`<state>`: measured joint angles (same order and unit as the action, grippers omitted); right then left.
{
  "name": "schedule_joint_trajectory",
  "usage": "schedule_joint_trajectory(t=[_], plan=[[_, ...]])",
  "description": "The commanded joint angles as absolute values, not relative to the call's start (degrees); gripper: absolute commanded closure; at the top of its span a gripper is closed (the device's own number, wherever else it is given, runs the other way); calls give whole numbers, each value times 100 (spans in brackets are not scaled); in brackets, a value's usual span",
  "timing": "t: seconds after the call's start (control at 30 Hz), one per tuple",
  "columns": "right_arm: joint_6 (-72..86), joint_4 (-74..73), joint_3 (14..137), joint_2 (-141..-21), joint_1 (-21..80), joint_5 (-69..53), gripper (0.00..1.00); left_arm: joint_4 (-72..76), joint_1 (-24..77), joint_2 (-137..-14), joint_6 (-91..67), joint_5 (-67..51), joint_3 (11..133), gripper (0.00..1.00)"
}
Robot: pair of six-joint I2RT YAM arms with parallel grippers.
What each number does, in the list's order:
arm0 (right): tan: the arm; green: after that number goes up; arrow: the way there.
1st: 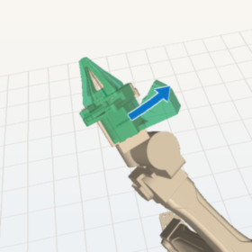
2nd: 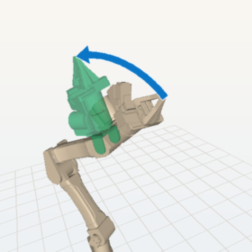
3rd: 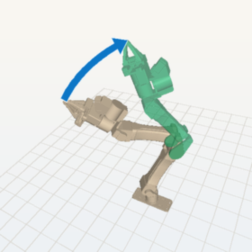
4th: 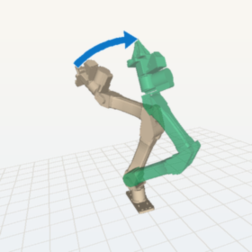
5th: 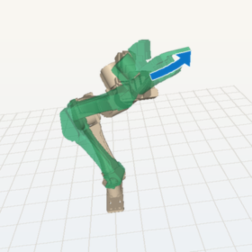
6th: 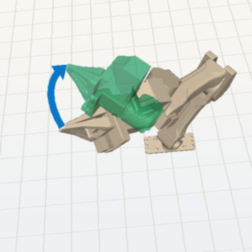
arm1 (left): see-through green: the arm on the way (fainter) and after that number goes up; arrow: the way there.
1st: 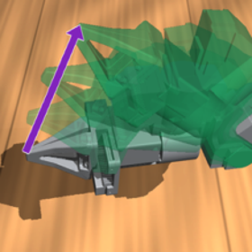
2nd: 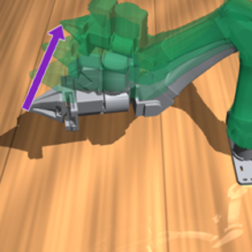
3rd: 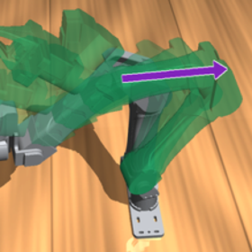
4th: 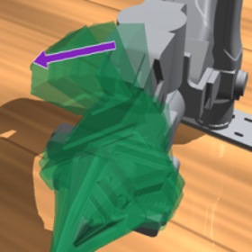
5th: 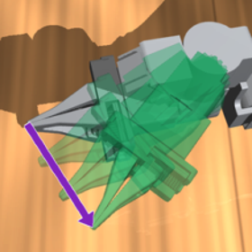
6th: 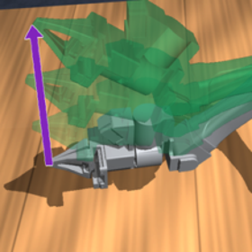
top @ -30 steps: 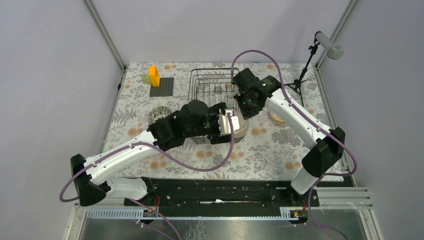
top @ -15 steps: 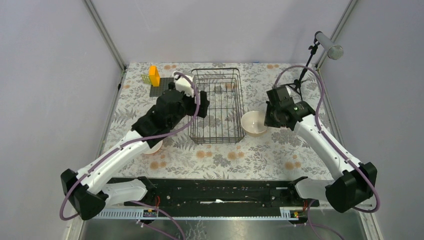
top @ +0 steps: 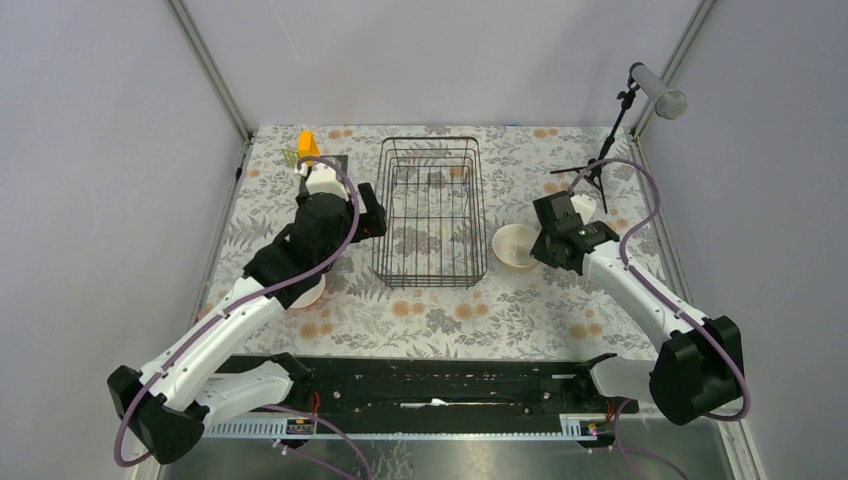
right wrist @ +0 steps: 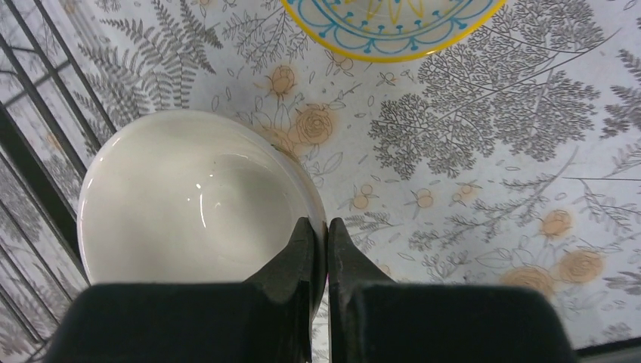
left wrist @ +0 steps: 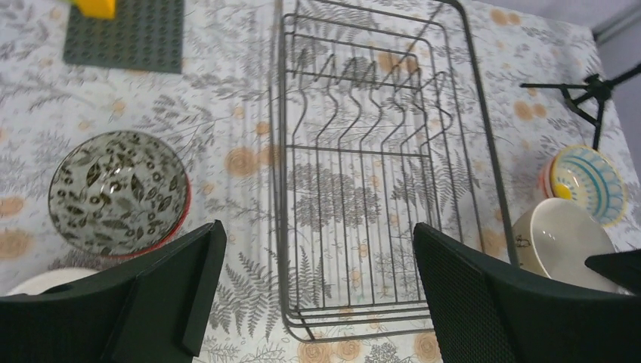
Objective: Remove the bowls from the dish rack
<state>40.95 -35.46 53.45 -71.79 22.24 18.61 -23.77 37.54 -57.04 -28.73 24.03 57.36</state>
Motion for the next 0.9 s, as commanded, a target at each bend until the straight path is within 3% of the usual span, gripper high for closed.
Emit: schedule_joint_trajectory(t=[0.0,0.23,0.47,0.57,0.73,0.83,0.87], plan=[[4806,-2514,5089,-7257,2158,2115,100,-2929,3499,-5526,-3605,3007,5652,1],[4774,-1012,4365,-7457,2153,2235,100,-3420,2952,-5426,-3736,3028,5546,1],[4546,-487,4195,-7808,2153,2248,98,-3468,2813,-5520,-3537,2948,5494,1],[4309,-299,4098,-7734,2153,2235,72,-3496,2804,-5581,-3532,3251,5429,1],[3965,-337,4176,-7527,2151,2016,54,-3268,2804,-5563,-3440,3306,5227,1],[3723,-589,4274,-7204,2149,1928,17,-3060,2803,-5563,-3306,3347,5128,1],[3672,-600,4226,-7011,2153,1998,13,-3000,2804,-5556,-3268,3424,5097,1]])
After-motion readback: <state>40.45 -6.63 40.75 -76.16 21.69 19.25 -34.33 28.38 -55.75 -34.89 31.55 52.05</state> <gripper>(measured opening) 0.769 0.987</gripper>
